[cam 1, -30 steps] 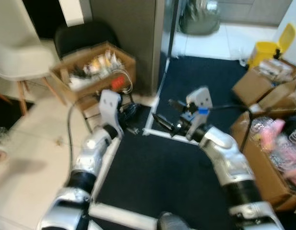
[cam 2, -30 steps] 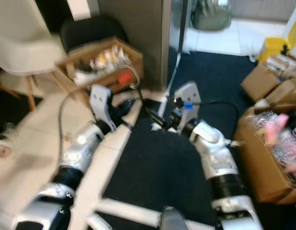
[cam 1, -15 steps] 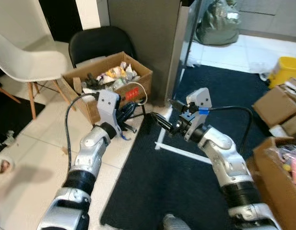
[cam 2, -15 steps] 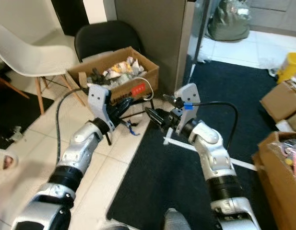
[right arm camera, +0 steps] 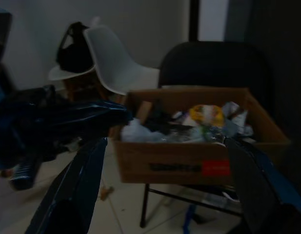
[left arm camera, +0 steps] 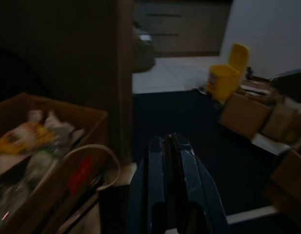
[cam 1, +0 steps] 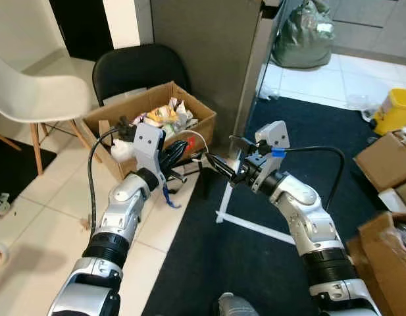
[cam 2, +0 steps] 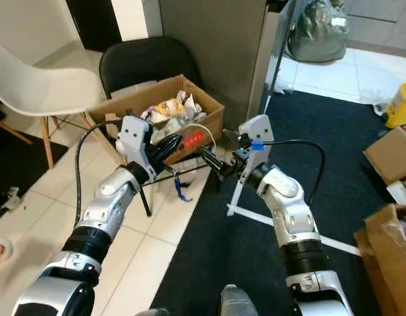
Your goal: Picking trash to rubbish bin
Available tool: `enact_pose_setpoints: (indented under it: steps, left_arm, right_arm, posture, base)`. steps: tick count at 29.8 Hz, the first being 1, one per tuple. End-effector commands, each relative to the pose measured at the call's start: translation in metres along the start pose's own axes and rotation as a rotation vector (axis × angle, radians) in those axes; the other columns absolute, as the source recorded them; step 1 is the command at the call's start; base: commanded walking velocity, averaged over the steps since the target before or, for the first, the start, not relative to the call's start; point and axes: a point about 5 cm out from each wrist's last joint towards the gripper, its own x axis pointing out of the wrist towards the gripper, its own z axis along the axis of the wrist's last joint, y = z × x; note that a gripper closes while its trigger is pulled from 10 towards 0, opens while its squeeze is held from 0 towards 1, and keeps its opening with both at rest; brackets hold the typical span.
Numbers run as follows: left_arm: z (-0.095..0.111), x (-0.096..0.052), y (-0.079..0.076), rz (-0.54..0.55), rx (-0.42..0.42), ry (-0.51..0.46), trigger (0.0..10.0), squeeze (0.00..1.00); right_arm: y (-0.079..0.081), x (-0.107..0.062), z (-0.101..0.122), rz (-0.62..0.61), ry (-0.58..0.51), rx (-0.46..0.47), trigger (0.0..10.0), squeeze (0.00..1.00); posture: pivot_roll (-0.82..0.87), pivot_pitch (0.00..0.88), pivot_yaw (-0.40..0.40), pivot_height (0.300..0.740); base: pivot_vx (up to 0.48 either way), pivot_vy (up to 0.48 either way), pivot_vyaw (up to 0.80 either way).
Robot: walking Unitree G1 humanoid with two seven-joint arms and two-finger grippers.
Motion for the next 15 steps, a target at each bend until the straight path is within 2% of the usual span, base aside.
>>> enact_pose_setpoints:
  steps: [1, 11, 15]
  left_arm:
    - [0.001, 0.0, 0.0011, 0.0, 0.009, 0.002, 10.0, 0.0]
    - [0.0014, -0.0007, 0.0032, 0.021, 0.005, 0.0, 10.0, 0.0]
    - [0.0017, -0.0006, 0.0032, 0.021, 0.003, -0.001, 10.0, 0.0]
  right_arm:
    - [0.0002, 0.0009, 0.0023, 0.005, -0.008, -0.002, 10.0, 0.0]
    - [0.0002, 0.0006, 0.0016, 0.005, 0.001, -0.002, 10.0, 0.0]
    - [0.0003, 0.0011, 0.0001, 0.007, 0.018, 0.0, 10.0, 0.0]
  posture:
    - [-0.09, 0.0, 0.027, 0.74]
    - [-0.09, 0.0, 0.028, 0.74]
    - [-0.09, 0.0, 0.028, 0.74]
  base:
    - [0.48, 0.0, 0.0]
    - [0.48, 0.0, 0.0]
    - [0.48, 0.0, -0.8]
